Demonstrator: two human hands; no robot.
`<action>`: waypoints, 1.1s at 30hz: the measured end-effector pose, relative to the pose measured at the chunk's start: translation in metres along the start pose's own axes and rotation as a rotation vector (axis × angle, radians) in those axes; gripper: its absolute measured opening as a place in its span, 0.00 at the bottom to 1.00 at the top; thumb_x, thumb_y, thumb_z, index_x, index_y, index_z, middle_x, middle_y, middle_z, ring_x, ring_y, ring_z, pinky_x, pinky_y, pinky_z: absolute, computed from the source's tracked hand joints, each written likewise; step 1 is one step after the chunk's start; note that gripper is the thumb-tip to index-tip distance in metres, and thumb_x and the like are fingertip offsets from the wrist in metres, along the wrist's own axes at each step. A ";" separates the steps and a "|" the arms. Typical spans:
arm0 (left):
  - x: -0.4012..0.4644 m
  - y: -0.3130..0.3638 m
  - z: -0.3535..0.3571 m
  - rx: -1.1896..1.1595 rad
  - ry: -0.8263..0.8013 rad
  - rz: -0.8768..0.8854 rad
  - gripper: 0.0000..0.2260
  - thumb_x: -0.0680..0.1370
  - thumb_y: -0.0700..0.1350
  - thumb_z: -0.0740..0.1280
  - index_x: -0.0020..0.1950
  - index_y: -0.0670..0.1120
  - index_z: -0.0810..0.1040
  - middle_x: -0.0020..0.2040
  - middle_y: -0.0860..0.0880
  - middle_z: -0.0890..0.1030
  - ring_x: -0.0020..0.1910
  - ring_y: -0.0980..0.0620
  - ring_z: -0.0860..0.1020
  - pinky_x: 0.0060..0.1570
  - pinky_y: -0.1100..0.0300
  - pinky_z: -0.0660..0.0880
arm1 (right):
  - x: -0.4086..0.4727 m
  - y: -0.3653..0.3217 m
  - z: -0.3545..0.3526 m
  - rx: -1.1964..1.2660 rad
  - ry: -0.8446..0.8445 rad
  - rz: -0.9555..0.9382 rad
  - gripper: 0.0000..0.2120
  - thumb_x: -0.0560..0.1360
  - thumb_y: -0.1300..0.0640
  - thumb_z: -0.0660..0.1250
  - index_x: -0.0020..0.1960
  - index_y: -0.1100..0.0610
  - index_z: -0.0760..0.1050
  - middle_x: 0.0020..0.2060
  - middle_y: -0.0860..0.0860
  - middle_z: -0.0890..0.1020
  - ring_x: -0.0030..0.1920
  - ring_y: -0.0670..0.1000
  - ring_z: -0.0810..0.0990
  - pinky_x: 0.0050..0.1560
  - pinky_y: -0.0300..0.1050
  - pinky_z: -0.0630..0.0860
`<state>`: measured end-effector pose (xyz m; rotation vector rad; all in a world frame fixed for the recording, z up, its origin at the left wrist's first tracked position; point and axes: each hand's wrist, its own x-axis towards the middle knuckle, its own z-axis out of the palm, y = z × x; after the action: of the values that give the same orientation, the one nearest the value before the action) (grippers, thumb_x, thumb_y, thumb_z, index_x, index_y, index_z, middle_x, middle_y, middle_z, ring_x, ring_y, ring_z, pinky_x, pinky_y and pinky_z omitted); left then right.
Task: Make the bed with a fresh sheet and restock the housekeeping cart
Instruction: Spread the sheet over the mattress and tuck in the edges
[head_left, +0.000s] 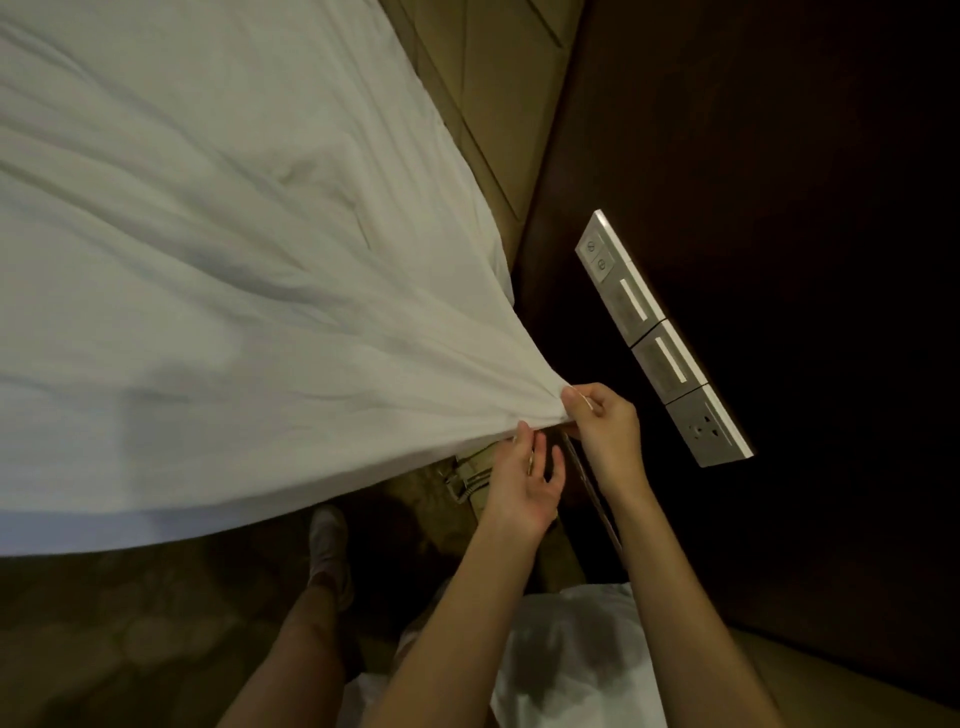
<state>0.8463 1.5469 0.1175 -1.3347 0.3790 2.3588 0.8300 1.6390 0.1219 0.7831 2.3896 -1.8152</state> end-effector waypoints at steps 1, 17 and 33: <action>0.001 0.000 0.000 -0.003 0.000 0.012 0.16 0.77 0.39 0.67 0.65 0.44 0.73 0.63 0.45 0.76 0.58 0.49 0.75 0.51 0.53 0.75 | 0.000 0.002 0.001 -0.007 -0.003 -0.009 0.07 0.78 0.57 0.64 0.48 0.59 0.78 0.41 0.53 0.82 0.42 0.50 0.83 0.42 0.43 0.79; 0.020 -0.004 0.002 0.237 0.025 0.262 0.05 0.80 0.39 0.63 0.53 0.41 0.76 0.56 0.42 0.80 0.54 0.49 0.79 0.65 0.53 0.72 | 0.000 0.022 -0.013 0.029 -0.145 0.044 0.08 0.76 0.56 0.67 0.48 0.60 0.79 0.42 0.53 0.83 0.43 0.51 0.83 0.46 0.47 0.81; 0.025 0.001 -0.021 0.266 0.041 0.266 0.11 0.78 0.43 0.66 0.59 0.42 0.77 0.59 0.42 0.79 0.53 0.47 0.77 0.61 0.51 0.75 | 0.022 0.001 0.008 0.146 -0.260 0.242 0.06 0.75 0.58 0.68 0.46 0.60 0.80 0.40 0.53 0.84 0.39 0.50 0.83 0.37 0.40 0.80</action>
<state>0.8500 1.5426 0.0854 -1.2724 0.8987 2.3842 0.8090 1.6399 0.1116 0.7560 1.9321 -1.8756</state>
